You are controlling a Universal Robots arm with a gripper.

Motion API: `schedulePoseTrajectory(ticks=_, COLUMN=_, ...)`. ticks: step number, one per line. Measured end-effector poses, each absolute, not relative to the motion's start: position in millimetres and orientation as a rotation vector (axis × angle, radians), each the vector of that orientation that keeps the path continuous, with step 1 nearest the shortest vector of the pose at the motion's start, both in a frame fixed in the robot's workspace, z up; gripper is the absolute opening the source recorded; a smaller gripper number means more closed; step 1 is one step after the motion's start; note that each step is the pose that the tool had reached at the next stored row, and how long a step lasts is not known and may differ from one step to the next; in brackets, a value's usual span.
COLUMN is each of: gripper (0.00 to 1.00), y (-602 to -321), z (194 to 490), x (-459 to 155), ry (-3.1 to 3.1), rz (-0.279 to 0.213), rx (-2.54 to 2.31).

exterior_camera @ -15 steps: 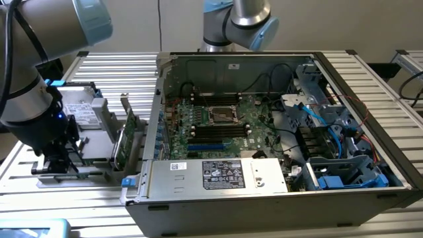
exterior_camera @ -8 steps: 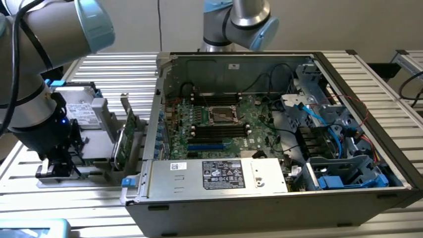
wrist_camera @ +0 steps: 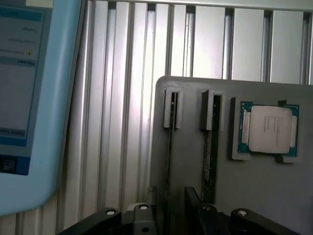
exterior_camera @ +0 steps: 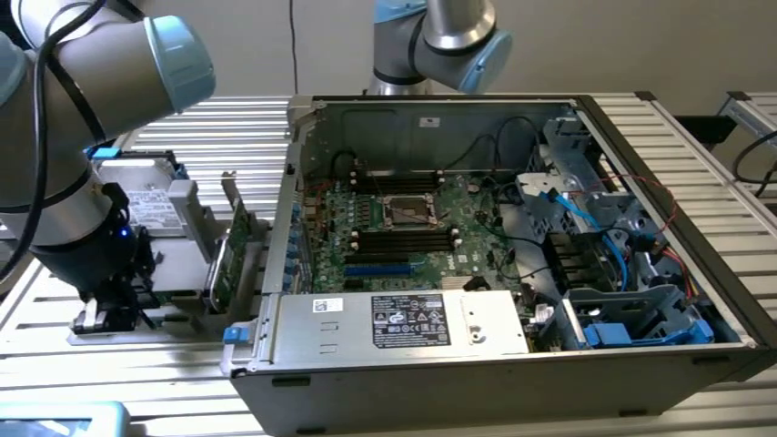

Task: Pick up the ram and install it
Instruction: 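Pick up the ram and move it above insertion slot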

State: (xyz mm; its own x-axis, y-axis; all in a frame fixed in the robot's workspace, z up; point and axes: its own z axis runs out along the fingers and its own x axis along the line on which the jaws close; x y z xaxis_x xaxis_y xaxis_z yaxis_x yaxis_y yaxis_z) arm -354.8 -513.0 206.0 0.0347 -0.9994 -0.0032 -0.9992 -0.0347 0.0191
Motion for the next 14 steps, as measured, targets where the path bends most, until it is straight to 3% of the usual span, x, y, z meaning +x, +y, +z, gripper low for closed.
schedulePoseTrajectory(ticks=9, gripper=0.34, y=-513.0, z=198.9, x=-355.8, ry=-2.174, rz=-0.024, rx=2.251)
schedulePoseTrajectory(ticks=12, gripper=0.16, y=-513.0, z=199.3, x=-356.5, ry=-2.174, rz=-0.024, rx=2.251)
schedulePoseTrajectory(ticks=14, gripper=0.13, y=-513.0, z=204.4, x=-356.8, ry=-2.175, rz=-0.024, rx=2.252)
